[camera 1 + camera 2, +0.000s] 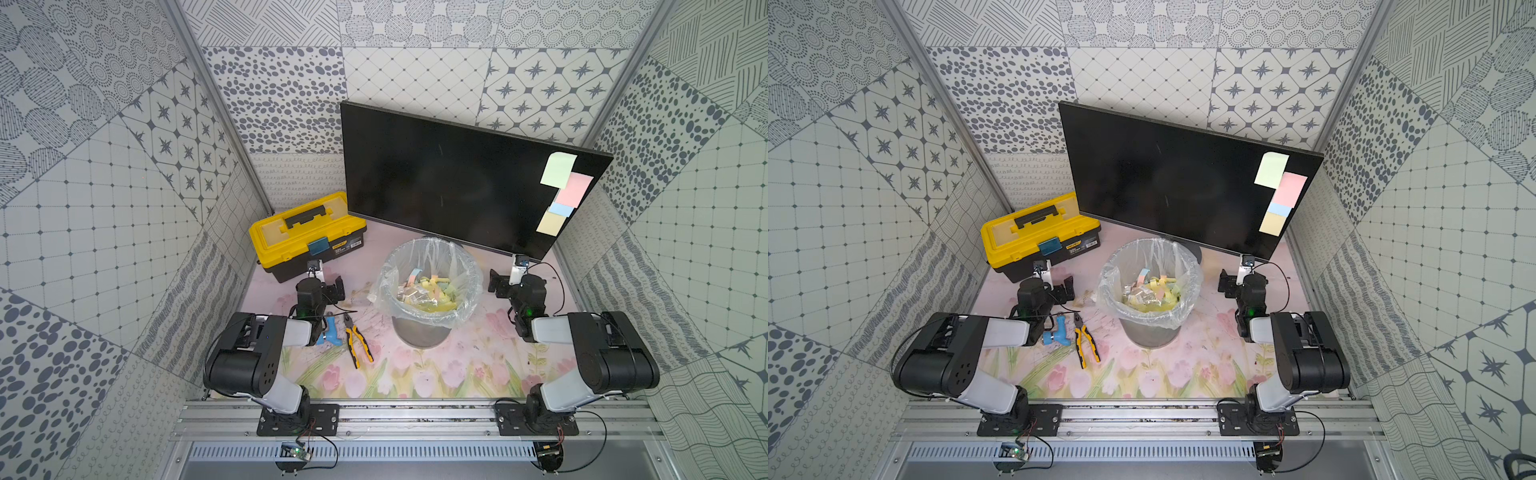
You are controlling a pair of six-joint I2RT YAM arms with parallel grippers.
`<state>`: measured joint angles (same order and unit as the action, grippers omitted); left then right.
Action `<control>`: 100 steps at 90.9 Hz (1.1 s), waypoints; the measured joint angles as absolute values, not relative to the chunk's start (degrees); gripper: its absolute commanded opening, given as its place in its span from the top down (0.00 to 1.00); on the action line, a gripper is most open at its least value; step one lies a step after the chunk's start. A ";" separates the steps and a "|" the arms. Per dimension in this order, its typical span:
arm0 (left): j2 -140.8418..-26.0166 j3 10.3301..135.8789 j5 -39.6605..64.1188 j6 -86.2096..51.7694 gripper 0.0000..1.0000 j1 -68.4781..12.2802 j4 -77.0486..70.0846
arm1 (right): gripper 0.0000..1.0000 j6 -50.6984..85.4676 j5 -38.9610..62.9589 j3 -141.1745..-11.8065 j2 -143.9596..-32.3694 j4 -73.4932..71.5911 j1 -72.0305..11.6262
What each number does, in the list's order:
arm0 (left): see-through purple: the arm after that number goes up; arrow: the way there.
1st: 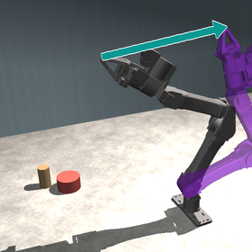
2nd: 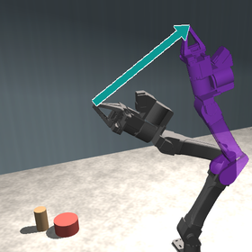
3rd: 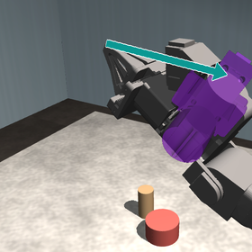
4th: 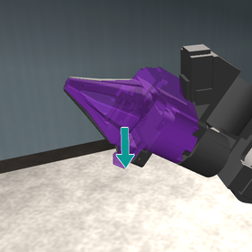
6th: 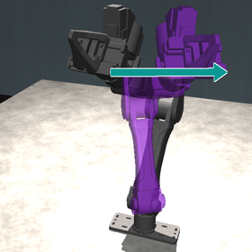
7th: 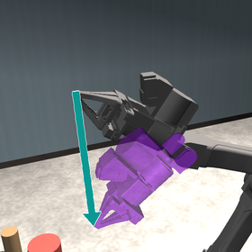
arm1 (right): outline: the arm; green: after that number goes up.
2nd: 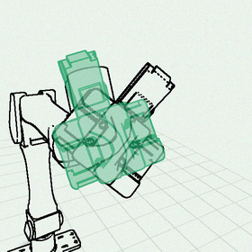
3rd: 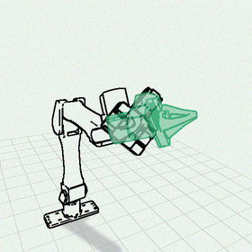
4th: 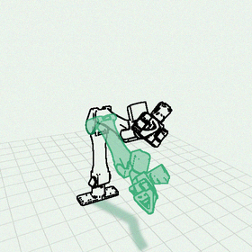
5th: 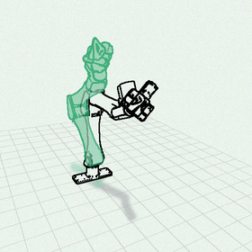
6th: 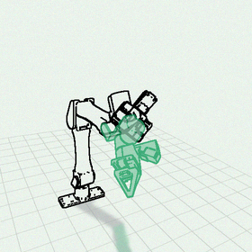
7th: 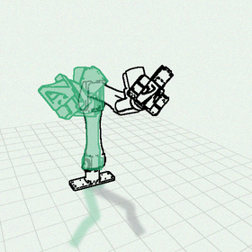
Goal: Remove the sticky note from the monitor
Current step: Tear off the sticky note from the monitor.
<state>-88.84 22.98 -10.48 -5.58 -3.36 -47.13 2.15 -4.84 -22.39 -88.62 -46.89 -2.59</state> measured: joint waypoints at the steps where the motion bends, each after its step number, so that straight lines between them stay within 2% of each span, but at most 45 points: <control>1: -88.77 22.98 -10.46 -5.56 0.01 -3.36 -47.09 | 0.03 2.15 -4.93 -22.39 -88.62 -46.92 -2.59; 17: -83.96 22.83 -10.44 -5.58 0.01 -3.36 -44.86 | 0.03 3.40 -7.99 -21.32 -82.89 -43.46 -2.59; 35: -72.97 23.57 -10.98 -7.81 0.01 -3.36 -37.12 | 0.03 9.41 -11.79 -18.92 -63.05 -32.49 -2.52; 55: -62.96 29.87 -10.57 -15.62 0.01 -3.36 -23.68 | 0.03 16.29 -14.50 -18.22 -38.59 -10.28 -2.55; 64: -61.17 34.17 -9.63 -19.40 0.01 -3.42 -18.06 | 0.03 19.31 -14.39 -20.01 -30.94 -1.56 -2.55; 78: -60.42 41.10 -8.16 -24.51 0.01 -4.75 -10.94 | 0.03 24.36 -13.76 -28.64 -29.02 10.02 -2.55; 100: -65.95 53.32 -7.09 -30.52 0.01 -10.55 -3.09 | 0.03 30.02 -10.48 -47.31 -35.33 18.76 -2.55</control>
